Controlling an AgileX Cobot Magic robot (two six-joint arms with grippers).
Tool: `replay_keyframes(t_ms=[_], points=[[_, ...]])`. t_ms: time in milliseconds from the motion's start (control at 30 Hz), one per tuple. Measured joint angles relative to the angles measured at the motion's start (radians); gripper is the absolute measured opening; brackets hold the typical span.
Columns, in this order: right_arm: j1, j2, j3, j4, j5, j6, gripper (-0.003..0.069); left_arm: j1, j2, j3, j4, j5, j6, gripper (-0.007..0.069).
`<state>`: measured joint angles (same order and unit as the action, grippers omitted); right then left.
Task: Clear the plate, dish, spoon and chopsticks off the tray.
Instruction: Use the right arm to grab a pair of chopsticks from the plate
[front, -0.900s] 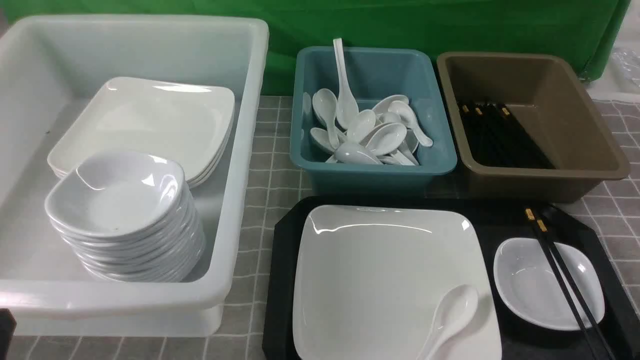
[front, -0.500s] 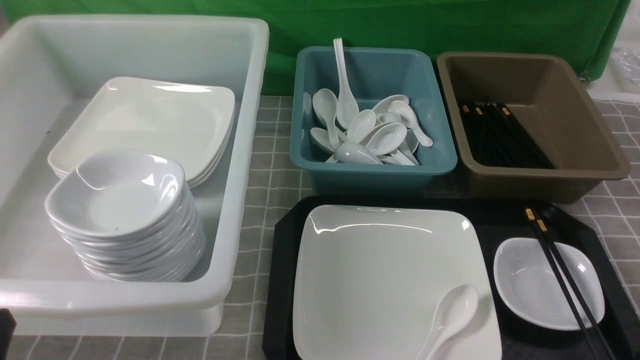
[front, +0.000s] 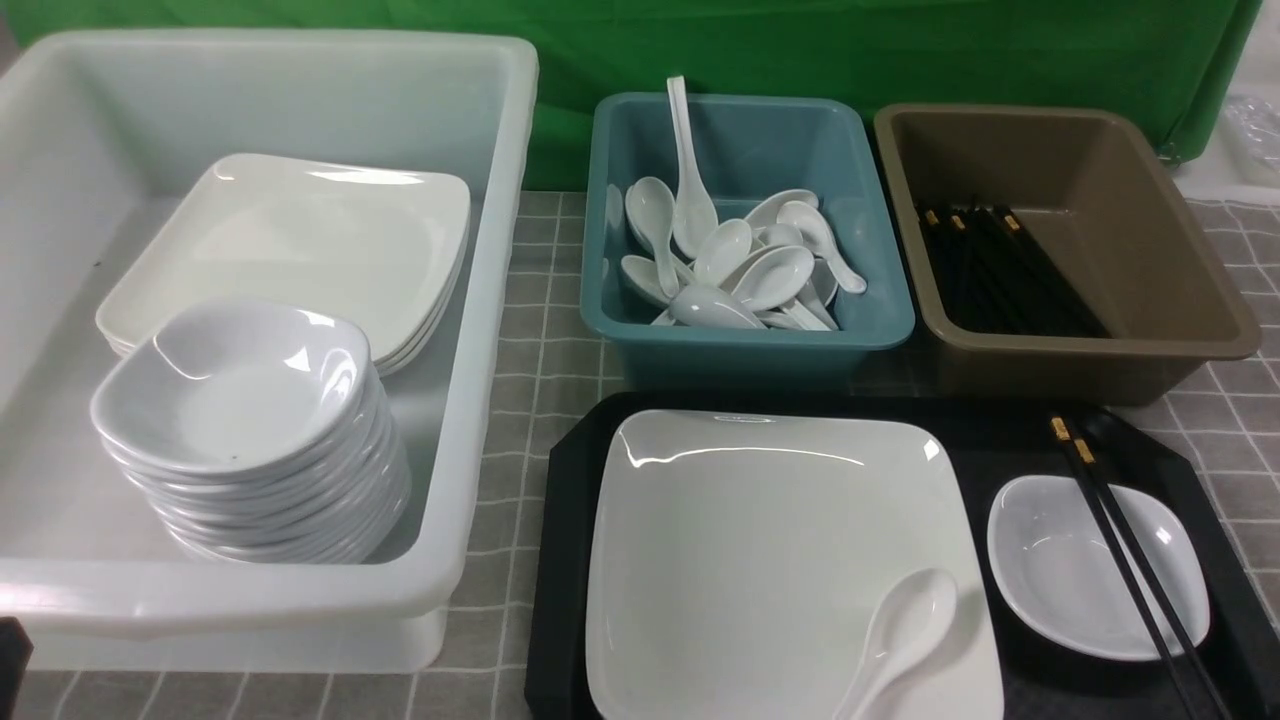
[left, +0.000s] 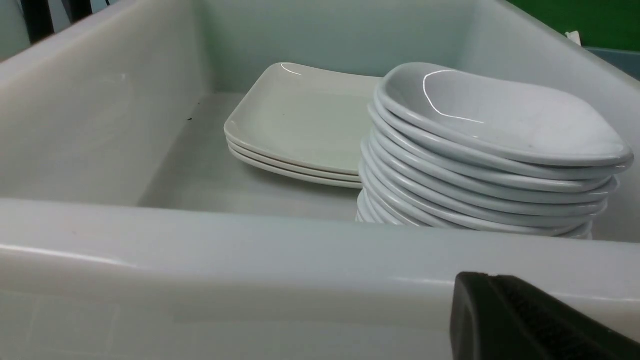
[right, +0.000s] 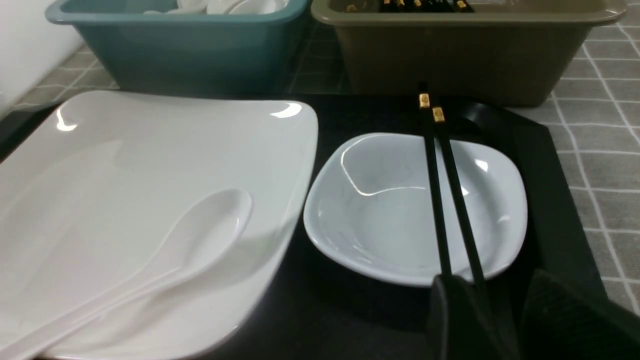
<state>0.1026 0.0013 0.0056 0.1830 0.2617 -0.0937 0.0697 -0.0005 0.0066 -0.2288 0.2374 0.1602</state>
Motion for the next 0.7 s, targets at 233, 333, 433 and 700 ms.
replay_keyframes(t_ms=[233,333,433,700], points=[[0.0,0.0,0.0,0.0,0.0,0.0,0.0238,0.0,0.0,0.0,0.001,-0.004,0.0,0.002],[0.0,0.0,0.0,0.0,0.0,0.0,0.0238,0.0,0.0,0.0,-0.026,-0.063,-0.004,0.002],[0.0,0.0,0.0,0.0,0.0,0.0,0.0238,0.0,0.0,0.0,-0.175,-0.159,-0.044,0.002],[0.0,0.0,0.0,0.0,0.0,0.0,0.0238,0.0,0.0,0.0,-0.496,-0.374,-0.263,0.002]])
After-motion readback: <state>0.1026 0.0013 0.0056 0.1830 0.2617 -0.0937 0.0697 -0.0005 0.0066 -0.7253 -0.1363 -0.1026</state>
